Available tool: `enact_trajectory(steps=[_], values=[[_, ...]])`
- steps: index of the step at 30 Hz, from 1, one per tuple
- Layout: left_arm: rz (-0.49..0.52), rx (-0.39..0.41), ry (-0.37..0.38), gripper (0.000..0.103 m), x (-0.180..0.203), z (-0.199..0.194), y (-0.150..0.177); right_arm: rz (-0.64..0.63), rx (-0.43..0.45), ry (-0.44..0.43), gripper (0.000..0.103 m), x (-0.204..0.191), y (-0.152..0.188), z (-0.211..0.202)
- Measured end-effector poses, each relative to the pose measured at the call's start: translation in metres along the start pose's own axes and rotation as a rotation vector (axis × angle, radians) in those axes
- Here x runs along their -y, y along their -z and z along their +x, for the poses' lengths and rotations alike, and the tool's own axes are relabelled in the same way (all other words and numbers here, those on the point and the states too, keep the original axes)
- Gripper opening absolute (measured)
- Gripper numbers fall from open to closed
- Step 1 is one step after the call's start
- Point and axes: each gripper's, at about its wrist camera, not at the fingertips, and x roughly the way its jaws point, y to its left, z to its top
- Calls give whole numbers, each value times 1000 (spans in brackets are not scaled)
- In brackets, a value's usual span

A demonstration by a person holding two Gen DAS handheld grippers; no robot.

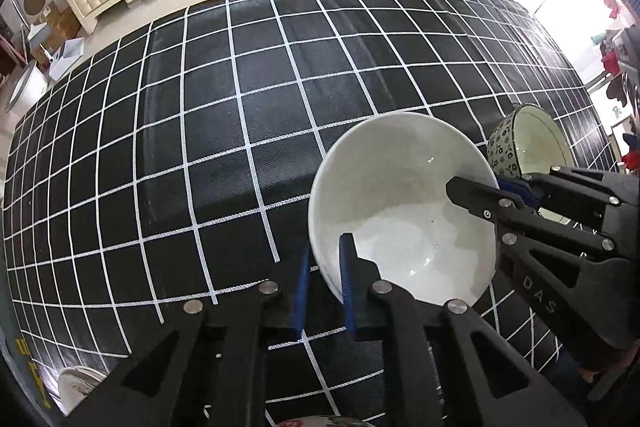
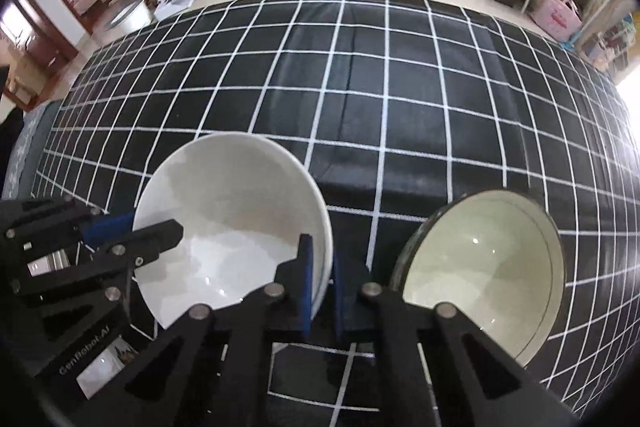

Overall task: Organize plates and bowls
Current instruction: 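Grasp the rim of the cream bowl with the right gripper, then carry the cream bowl and lower it into the white bowl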

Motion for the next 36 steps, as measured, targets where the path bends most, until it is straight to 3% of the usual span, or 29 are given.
enact_trajectory(steps=[10, 21, 26, 36], values=[[3, 74, -20, 12, -13, -48, 14, 15, 46, -28, 8, -9, 6, -31], [-18, 153, -43, 12, -28, -122, 43, -42, 131, -51, 8, -48, 16, -98], [-34, 176, -62, 12, -39, -144, 72, -46, 123, -87, 8, -67, 31, -104], [-91, 149, -57, 12, -43, -140, 117, -31, 55, -143, 8, -87, 62, -95]])
